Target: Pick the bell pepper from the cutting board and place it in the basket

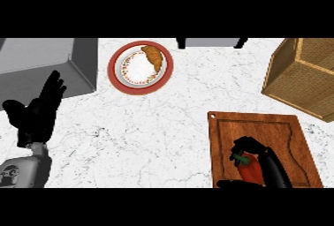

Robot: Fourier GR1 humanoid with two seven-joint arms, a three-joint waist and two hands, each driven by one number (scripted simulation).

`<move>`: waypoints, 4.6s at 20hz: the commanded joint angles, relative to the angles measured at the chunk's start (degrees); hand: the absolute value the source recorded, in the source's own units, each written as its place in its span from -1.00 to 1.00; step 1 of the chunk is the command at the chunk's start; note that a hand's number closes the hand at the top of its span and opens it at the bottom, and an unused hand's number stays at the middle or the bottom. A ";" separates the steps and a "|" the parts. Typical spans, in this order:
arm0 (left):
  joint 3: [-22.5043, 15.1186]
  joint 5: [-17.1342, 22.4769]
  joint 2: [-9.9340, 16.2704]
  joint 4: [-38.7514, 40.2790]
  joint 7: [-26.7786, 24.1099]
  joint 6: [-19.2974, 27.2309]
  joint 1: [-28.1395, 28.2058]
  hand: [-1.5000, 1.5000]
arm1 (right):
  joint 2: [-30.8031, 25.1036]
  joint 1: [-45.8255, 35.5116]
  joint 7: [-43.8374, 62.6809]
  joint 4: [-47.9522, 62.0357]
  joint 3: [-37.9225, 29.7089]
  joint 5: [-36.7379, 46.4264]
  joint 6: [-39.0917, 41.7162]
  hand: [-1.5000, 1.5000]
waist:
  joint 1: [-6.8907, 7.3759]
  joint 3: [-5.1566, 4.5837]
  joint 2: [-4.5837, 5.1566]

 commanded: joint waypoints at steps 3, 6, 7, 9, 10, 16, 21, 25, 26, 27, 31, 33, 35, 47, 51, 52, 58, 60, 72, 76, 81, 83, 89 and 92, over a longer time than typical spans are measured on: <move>-0.27 -0.08 -0.73 0.37 -1.18 0.11 0.06 0.00 | 2.84 -6.69 22.35 -16.94 5.90 1.44 -6.54 1.00 | 0.79 0.26 0.24; 0.70 -0.19 0.37 2.84 -0.32 0.15 -2.98 0.00 | 2.88 -14.17 33.62 -19.80 6.12 5.22 -5.45 1.00 | 0.76 0.28 0.38; -2.41 -2.79 -2.15 0.06 0.43 2.28 -1.06 0.00 | 2.89 -15.13 36.61 -20.81 6.59 5.29 -7.42 1.00 | 0.91 0.31 0.30; 1.17 0.74 0.85 4.51 0.34 -0.88 -5.18 0.00 | 2.91 -22.26 39.03 -17.27 3.19 3.24 -10.34 1.00 | 0.94 0.31 0.53; 0.12 -0.54 -0.53 2.06 -2.73 0.05 -0.13 0.00 | 2.91 -22.03 40.82 -19.31 2.59 2.34 -10.86 1.00 | 1.14 0.33 0.40; 0.44 -0.55 -0.27 1.55 0.63 0.65 -2.36 0.00 | 0.76 -37.48 47.96 -12.90 -7.60 4.36 -7.67 1.00 | 1.20 0.36 0.41; -0.69 -1.55 -1.45 2.19 -1.99 0.87 -1.18 0.00 | -3.04 -49.01 49.40 -0.88 -12.98 4.83 -8.36 1.00 | 1.48 0.36 0.49; -0.10 -0.47 -0.22 -0.54 -0.96 -0.94 0.86 0.00 | -7.17 -49.46 45.22 5.07 -15.42 5.39 -8.18 1.00 | 1.46 0.37 0.45; 1.22 0.84 0.52 2.34 -1.30 -1.70 -1.82 0.00 | -9.47 -51.50 42.54 10.36 -16.32 5.25 -7.12 1.00 | 1.61 0.37 0.62; -0.68 -1.42 -0.66 -1.08 1.20 0.48 -0.90 0.00 | -9.48 -53.81 44.11 12.06 -16.42 5.57 -7.16 1.00 | 1.64 0.38 0.50; 0.77 -0.70 -0.27 4.19 -2.16 -0.38 -2.77 0.00 | -10.45 -54.17 40.36 19.14 -16.46 6.64 -8.63 1.00 | 1.32 0.36 0.58; -1.85 -1.08 -1.49 -4.66 1.98 -0.35 1.54 0.00 | -11.47 -59.55 42.38 24.89 -16.27 9.22 -9.11 1.00 | 2.03 0.38 0.50; -0.85 -0.58 -0.63 -1.55 2.54 -0.83 -1.57 0.00 | -14.47 -58.76 36.49 29.23 -19.88 4.98 -7.65 1.00 | 1.61 0.38 0.60; 1.16 -0.31 0.82 1.82 -0.33 -1.89 -2.05 0.00 | -21.57 -58.42 21.62 48.55 -26.82 -0.47 -8.10 1.00 | 1.54 0.40 0.61; -0.36 -1.12 -1.28 0.63 -1.30 -0.90 -0.67 0.00 | -24.98 -63.66 19.59 53.60 -28.74 -3.10 -5.43 1.00 | 1.69 0.39 0.63; 0.38 -0.80 -0.27 1.70 0.54 -1.24 -2.39 0.00 | -24.09 -62.21 18.08 53.85 -28.04 -3.33 -5.60 1.00 | 1.51 0.39 0.58; -0.71 -0.81 -1.80 0.06 -0.50 -1.05 -0.17 0.00 | -32.49 -55.62 7.40 50.09 -12.57 17.60 -12.53 1.00 | 1.99 0.35 0.97; 0.15 -0.77 -0.55 1.00 -1.08 -1.47 -1.31 0.00 | -33.59 -59.24 7.84 51.70 -11.54 20.66 -15.14 1.00 | 2.64 0.35 1.10; 0.00 -1.28 -0.73 1.37 -2.19 -1.58 -0.34 0.00 | -31.55 -69.29 6.70 70.11 -12.31 27.07 -20.17 1.00 | 2.00 0.38 0.68; -1.20 -0.99 -2.32 -0.98 0.52 -0.77 -1.27 0.00 | -32.07 -71.45 10.50 74.94 -9.22 30.60 -12.70 1.00 | 2.42 0.37 0.72; 0.78 -0.61 -0.65 3.84 -2.60 -1.68 -3.14 0.00 | -32.81 -70.45 5.52 80.64 -11.19 29.76 -14.29 1.00 | 2.42 0.42 1.06; 1.05 -0.88 -1.12 5.66 -2.75 -0.80 -4.27 0.00 | -31.41 -71.94 7.30 80.17 -10.47 30.63 -13.07 1.00 | 2.04 0.39 0.88; -0.17 -0.61 -1.16 1.59 -0.97 -1.96 -2.14 0.00 | -35.24 -72.90 2.93 83.83 -13.16 29.69 -15.40 1.00 | 2.51 0.43 0.93; -1.07 -1.26 -2.33 -0.65 0.85 -0.47 -2.28 0.00 | -34.51 -71.23 2.01 86.04 -12.65 30.94 -18.78 1.00 | 3.01 0.47 1.13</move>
